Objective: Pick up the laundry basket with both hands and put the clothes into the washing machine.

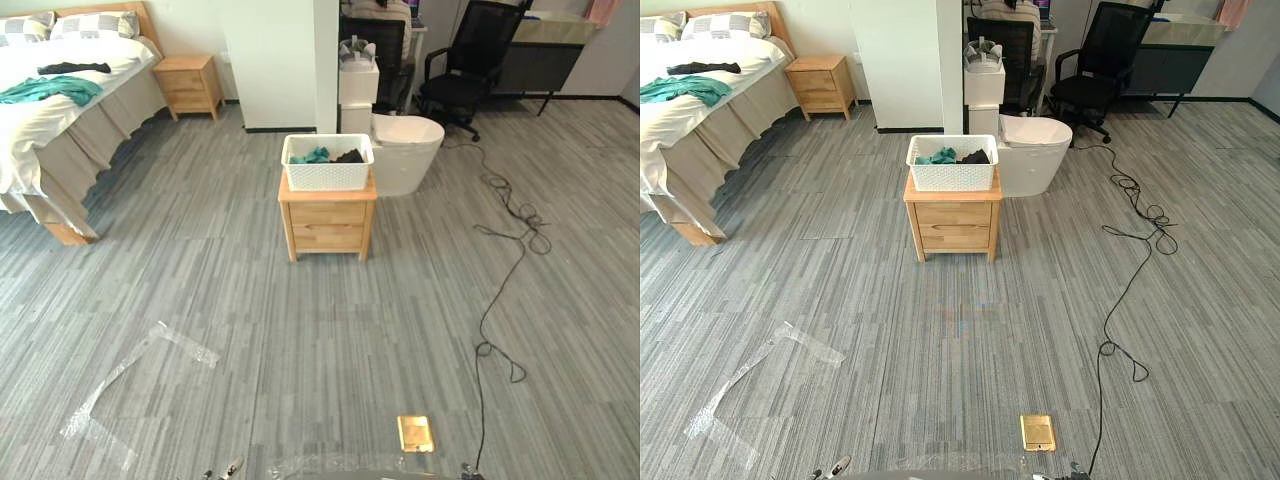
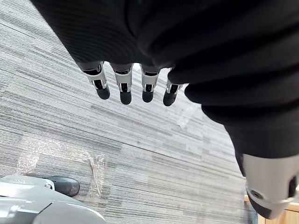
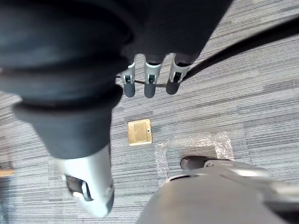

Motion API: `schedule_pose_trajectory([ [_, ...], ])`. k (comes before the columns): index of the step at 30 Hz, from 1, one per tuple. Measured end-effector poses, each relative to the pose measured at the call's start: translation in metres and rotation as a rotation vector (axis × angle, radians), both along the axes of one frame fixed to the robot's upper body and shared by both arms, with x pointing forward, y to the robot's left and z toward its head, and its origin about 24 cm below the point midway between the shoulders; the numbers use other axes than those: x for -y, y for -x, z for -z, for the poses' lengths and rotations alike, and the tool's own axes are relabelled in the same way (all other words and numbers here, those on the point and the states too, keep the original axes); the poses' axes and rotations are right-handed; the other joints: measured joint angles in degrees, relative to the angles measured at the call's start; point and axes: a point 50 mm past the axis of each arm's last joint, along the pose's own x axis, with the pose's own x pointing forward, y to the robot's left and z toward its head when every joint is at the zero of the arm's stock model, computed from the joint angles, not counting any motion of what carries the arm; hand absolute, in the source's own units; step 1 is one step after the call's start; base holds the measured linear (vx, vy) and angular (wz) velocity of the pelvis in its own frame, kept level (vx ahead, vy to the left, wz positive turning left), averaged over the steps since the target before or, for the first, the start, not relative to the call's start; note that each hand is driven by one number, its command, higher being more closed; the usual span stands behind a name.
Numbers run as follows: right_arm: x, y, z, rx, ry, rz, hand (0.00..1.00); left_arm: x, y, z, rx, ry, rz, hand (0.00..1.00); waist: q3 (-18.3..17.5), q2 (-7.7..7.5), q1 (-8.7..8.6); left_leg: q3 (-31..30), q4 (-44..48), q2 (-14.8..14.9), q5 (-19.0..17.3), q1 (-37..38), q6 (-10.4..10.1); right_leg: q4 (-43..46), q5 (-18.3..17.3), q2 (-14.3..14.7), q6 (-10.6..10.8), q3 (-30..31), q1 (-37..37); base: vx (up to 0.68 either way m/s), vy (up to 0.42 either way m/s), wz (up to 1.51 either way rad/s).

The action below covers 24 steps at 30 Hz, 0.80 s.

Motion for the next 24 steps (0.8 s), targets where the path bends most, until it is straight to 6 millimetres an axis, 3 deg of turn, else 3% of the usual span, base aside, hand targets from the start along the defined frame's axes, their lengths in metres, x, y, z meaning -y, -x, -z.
schedule_pose_trajectory([
  [4,-0.0007,-0.008,-0.001,0.018,0.0,-0.007,0.0,-0.0002,-0.0015,-0.0005,0.012,-0.001,0.001,0.0,0.5,0.02,-0.01,0.2,-0.2,0.0,0.0,0.2,0.0,-0.3,0.2,0.0,0.3,0.0,0.1,0.0,-0.008,-0.02],
  [24,-0.004,-0.0118,-0.0011,0.025,-0.004,-0.027,0.0,-0.0006,-0.003,-0.0009,0.027,0.002,-0.028,0.0,2.0,-0.22,0.07,0.3,-0.9,0.0,0.0,1.6,0.0,-0.2,0.2,0.0,0.4,-0.5,1.2,-0.02,-0.012,0.0],
])
